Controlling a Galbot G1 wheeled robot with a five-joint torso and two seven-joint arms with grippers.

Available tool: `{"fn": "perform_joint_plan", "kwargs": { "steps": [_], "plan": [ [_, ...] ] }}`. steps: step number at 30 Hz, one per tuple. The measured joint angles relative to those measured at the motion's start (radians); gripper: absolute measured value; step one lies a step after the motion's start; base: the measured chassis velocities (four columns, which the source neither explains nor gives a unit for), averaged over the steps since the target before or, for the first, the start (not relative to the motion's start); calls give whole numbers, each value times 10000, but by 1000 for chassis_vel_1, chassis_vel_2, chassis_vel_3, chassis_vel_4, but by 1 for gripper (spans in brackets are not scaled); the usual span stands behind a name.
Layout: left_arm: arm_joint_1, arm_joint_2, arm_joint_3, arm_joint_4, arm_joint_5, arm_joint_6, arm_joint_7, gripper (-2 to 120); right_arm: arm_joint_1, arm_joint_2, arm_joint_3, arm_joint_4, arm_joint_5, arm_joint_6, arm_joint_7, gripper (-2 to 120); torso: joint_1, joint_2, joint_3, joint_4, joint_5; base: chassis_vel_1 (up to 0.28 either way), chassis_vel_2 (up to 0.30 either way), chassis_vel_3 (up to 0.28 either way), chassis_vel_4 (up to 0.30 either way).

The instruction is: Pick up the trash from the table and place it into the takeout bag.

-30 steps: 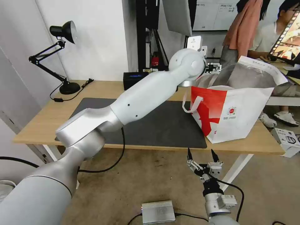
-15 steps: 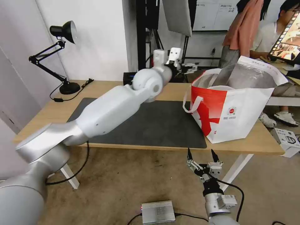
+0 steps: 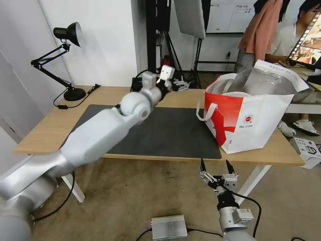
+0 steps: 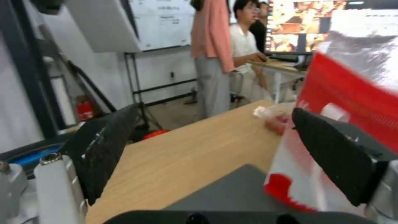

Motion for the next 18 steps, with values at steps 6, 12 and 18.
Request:
{"fn": "perform_joint_plan", "kwargs": {
  "steps": [6, 12, 18],
  "plan": [
    [1769, 1278, -1220, -1047, 1011, -101, 263, 100, 0, 0, -1, 0, 0, 0, 0, 100, 0, 0, -1, 0, 1, 0, 0, 0, 0],
    [3026, 1950, -2141, -1822, 1592, -151, 315, 100, 0, 0, 0, 0, 0, 0, 0, 100, 0, 0, -1, -1, 2, 0, 0, 0, 0],
    [5588, 2532, -4083, -3086, 2148, -155, 308, 100, 0, 0, 0, 0, 0, 0, 0, 100, -1, 1, -1, 0, 2, 0, 0, 0, 0]
  ]
}}
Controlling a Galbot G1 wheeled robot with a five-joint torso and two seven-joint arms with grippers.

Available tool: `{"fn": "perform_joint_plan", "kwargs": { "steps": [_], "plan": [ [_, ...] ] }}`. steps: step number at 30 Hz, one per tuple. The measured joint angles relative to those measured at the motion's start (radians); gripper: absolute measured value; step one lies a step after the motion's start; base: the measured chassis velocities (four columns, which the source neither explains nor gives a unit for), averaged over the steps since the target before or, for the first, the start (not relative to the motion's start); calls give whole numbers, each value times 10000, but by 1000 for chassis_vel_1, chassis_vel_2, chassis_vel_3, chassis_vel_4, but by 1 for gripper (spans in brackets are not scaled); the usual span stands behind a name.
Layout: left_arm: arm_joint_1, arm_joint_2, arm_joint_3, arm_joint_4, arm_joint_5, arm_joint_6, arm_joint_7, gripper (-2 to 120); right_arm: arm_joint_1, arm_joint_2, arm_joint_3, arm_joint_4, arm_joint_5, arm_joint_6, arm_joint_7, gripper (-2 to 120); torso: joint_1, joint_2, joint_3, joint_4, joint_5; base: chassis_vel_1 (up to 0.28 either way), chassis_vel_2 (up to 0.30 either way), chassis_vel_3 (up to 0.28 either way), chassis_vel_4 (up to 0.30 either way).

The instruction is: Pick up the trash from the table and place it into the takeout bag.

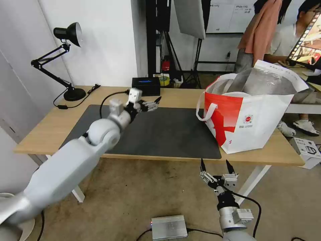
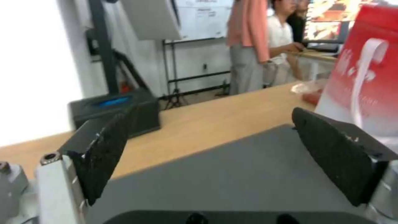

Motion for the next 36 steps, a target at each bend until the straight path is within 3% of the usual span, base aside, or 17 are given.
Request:
{"fn": "perform_joint_plan", "kwargs": {
  "steps": [8, 14, 22, 23, 24, 26, 36],
  "plan": [
    [1577, 130, -1395, -737, -65, -51, -175, 100, 0, 0, 1, 0, 0, 0, 0, 100, 0, 1, 0, -1, 0, 0, 0, 0, 0],
    [2269, 98, -1849, -975, 68, -96, -195, 100, 0, 0, 0, 0, 0, 0, 0, 100, 0, 1, 0, 0, 0, 0, 0, 0, 0],
    [4106, -114, -3239, -1746, 913, -168, 121, 100, 0, 0, 0, 0, 0, 0, 0, 100, 1, 1, 0, -2, 0, 0, 0, 0, 0],
    [4989, -212, -4065, -2103, 1248, -238, 279, 100, 0, 0, 0, 0, 0, 0, 0, 100, 0, 1, 0, -1, 1, 0, 0, 0, 0],
    [4989, -212, -4065, -2103, 1248, -238, 279, 100, 0, 0, 0, 0, 0, 0, 0, 100, 0, 1, 0, -1, 1, 0, 0, 0, 0],
    [5835, -485, -4858, -2443, 1631, -265, 301, 100, 0, 0, 0, 0, 0, 0, 0, 100, 0, 1, 0, 0, 1, 0, 0, 0, 0],
    [7143, -1430, -5651, -2792, 2347, -457, 339, 100, 0, 0, 0, 0, 0, 0, 0, 100, 0, 0, 0, -2, 1, 0, 0, 0, 0]
  ]
}}
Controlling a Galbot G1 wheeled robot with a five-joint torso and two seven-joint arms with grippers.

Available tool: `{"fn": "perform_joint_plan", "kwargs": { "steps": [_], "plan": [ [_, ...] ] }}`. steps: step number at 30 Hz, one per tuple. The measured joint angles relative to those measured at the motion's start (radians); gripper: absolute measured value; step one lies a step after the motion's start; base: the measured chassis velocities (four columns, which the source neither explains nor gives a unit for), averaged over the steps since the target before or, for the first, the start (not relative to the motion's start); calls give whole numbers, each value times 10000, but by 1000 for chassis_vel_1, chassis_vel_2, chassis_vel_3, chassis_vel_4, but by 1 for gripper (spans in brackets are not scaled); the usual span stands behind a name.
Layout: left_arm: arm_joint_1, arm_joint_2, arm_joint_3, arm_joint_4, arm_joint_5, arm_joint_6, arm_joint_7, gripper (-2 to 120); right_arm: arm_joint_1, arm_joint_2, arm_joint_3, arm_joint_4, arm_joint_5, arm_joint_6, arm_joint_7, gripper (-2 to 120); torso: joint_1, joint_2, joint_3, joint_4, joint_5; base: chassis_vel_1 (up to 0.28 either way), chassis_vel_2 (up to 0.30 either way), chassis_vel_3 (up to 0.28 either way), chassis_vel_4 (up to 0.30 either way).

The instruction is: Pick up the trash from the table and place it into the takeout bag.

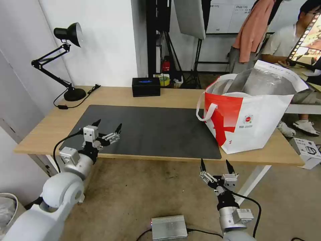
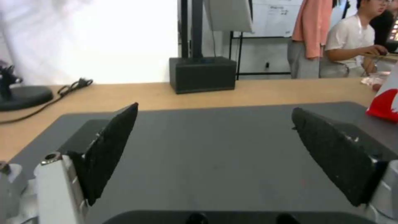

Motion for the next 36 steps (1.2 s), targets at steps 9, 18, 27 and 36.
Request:
{"fn": "perform_joint_plan", "kwargs": {
  "steps": [9, 18, 27, 36],
  "plan": [
    [1079, -704, -546, -33, 440, -726, 275, 100, 0, 0, 0, 0, 0, 0, 0, 100, 0, 0, 0, 1, 0, 0, 0, 0, 0],
    [1704, -1349, -853, -170, 869, -1435, 644, 100, 0, 0, 0, 0, 0, 0, 0, 100, 1, 0, 0, 0, 1, 0, 0, 0, 0],
    [2018, -1475, -1043, -130, 1199, -1779, 918, 100, 0, 0, 0, 0, 0, 0, 0, 100, 1, 0, 1, 0, 0, 0, 0, 0, 0],
    [2040, -1494, -1010, -8, 1252, -1969, 1041, 100, 0, 0, 0, 0, 0, 0, 0, 100, 1, 0, 1, 1, 0, 0, 0, 0, 0]
  ]
}}
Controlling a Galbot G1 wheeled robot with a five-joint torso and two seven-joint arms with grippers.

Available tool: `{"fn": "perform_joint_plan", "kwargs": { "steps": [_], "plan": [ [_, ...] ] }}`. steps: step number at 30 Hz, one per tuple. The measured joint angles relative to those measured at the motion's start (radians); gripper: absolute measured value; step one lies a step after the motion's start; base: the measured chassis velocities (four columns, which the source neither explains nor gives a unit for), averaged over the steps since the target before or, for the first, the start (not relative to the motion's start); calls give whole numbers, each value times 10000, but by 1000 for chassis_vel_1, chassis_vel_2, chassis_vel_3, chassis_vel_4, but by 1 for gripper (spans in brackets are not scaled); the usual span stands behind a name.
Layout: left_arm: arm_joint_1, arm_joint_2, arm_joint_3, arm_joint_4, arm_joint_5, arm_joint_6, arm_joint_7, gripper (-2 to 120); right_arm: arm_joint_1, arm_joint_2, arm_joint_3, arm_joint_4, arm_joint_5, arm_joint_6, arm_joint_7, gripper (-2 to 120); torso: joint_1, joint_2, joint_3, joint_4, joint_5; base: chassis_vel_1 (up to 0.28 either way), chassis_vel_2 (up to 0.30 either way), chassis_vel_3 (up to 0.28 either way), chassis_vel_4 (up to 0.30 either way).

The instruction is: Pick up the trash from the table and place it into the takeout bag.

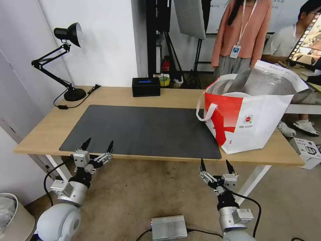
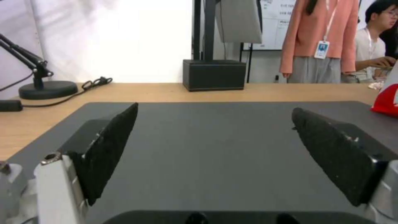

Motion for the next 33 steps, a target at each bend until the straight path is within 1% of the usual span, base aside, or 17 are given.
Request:
{"fn": "perform_joint_plan", "kwargs": {
  "steps": [12, 33],
  "plan": [
    [-35, -5, 104, 193, 177, -122, -10, 100, 0, 0, 0, 0, 0, 0, 0, 100, 0, 0, 0, 0, 0, 0, 0, 0, 0],
    [-45, -4, 114, 200, 189, -133, -50, 100, 0, 0, 0, 0, 0, 0, 0, 100, 0, 0, 0, 0, 0, 0, 0, 0, 0]
  ]
}}
